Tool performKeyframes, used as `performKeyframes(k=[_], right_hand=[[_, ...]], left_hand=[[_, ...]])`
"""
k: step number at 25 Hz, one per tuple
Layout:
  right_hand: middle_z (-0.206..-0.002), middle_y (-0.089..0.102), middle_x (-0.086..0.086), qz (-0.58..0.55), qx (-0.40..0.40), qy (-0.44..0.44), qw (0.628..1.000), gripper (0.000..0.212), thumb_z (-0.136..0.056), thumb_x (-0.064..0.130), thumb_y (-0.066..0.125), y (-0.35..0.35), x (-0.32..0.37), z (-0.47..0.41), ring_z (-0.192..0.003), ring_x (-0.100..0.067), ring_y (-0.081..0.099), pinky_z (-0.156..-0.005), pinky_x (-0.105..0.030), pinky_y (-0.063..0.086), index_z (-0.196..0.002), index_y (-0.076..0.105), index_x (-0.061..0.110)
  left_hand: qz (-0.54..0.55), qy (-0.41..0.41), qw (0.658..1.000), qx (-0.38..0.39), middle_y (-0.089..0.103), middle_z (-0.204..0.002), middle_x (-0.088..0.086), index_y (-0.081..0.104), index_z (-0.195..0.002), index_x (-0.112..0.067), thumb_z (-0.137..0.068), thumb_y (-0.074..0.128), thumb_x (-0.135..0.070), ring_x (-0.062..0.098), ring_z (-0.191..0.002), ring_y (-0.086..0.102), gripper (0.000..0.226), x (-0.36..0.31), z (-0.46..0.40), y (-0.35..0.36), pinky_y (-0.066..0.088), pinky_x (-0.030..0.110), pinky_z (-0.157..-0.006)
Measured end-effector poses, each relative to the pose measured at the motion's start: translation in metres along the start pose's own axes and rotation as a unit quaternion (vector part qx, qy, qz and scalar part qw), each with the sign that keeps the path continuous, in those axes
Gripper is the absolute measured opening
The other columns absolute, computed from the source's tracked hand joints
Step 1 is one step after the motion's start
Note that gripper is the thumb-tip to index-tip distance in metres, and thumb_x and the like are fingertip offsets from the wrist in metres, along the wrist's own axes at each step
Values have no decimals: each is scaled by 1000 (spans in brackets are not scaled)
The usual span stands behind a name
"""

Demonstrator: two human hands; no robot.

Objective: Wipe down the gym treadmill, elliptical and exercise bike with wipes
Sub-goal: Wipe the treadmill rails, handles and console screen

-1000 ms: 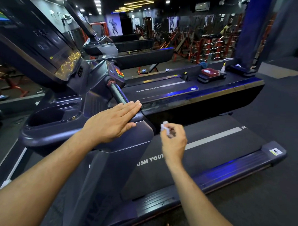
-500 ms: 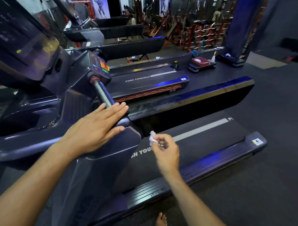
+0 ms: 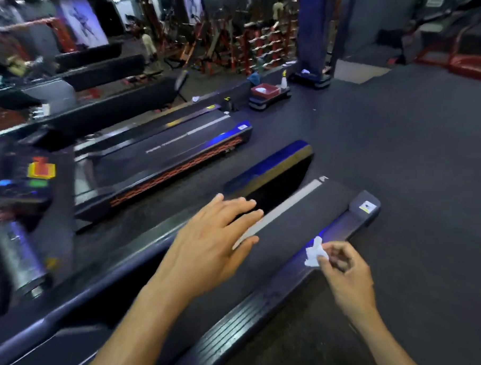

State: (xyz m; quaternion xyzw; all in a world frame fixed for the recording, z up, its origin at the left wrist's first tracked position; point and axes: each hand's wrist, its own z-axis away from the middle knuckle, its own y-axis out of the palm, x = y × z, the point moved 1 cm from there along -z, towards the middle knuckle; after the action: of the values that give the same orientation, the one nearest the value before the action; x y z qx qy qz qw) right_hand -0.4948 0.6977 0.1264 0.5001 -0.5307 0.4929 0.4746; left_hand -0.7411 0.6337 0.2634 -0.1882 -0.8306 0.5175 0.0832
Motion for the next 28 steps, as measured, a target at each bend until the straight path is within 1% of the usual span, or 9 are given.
performKeyframes(k=[3,6,9,11,14,17,20,25,28], right_hand=[[-84,74,13,25,-14,8,1000,19,-88,-2,70,-62,-12,-55,-74,1,68,-71,-16,52,-91,67,17],[-84,75,7,47,-18,32,998,16,-89,1,70,-123,-24,-93,-74,-4,71,-69,-19,53,-91,69,17],[-84,76,3,57,0,61,997,16,-90,-2,68,-166,-36,-119,-75,-9,73,-69,-18,53,-94,69,13],[-86,75,1,87,23,70,994,16,-90,1,70,-183,-47,-145,-77,-13,73,-71,-24,55,-93,71,17],[-90,72,3,132,69,91,985,14,-89,13,74,-193,-63,-191,-78,-14,73,-74,-36,58,-88,71,27],[-93,70,9,176,133,88,971,23,-88,14,73,-194,-77,-252,-84,-10,71,-77,-36,59,-92,70,36],[-93,69,11,213,189,98,954,23,-87,11,73,-198,-74,-320,-83,-10,70,-77,-35,59,-89,71,34],[-87,72,17,242,291,92,921,25,-88,5,74,-174,-53,-435,-79,-7,70,-70,-20,55,-87,72,30],[-88,75,10,206,367,94,902,21,-89,5,72,-116,-49,-479,-82,-13,71,-69,-18,54,-91,72,26]], left_hand=[[97,12,994,51,64,-134,-5,64,-134,-21,-100,54,-39,15,-120,61,40,-40,-75,88,48,34,-105],[135,-21,979,151,63,-130,-11,60,-136,-30,-97,49,-48,16,-112,65,44,-69,-123,176,58,37,-88],[175,-78,958,213,54,-135,-21,50,-140,-40,-96,42,-60,9,-122,58,50,-80,-153,235,55,38,-93],[179,-106,946,249,51,-137,-25,46,-141,-43,-94,38,-64,4,-126,54,53,-76,-171,269,53,37,-97],[212,-159,921,284,53,-134,-24,47,-139,-44,-90,41,-66,6,-123,57,53,-65,-198,317,52,39,-98],[211,-204,906,304,52,-136,-24,48,-140,-44,-92,44,-64,7,-121,58,52,-55,-229,360,52,35,-96],[210,-236,893,321,48,-144,-22,45,-146,-42,-100,49,-54,7,-125,55,47,-42,-266,383,50,32,-96],[218,-348,874,259,46,-146,-18,40,-147,-42,-102,47,-54,10,-127,53,47,-6,-308,382,50,35,-98],[201,-452,840,221,48,-144,-17,41,-146,-42,-101,48,-54,13,-127,54,47,14,-285,371,51,38,-97]])
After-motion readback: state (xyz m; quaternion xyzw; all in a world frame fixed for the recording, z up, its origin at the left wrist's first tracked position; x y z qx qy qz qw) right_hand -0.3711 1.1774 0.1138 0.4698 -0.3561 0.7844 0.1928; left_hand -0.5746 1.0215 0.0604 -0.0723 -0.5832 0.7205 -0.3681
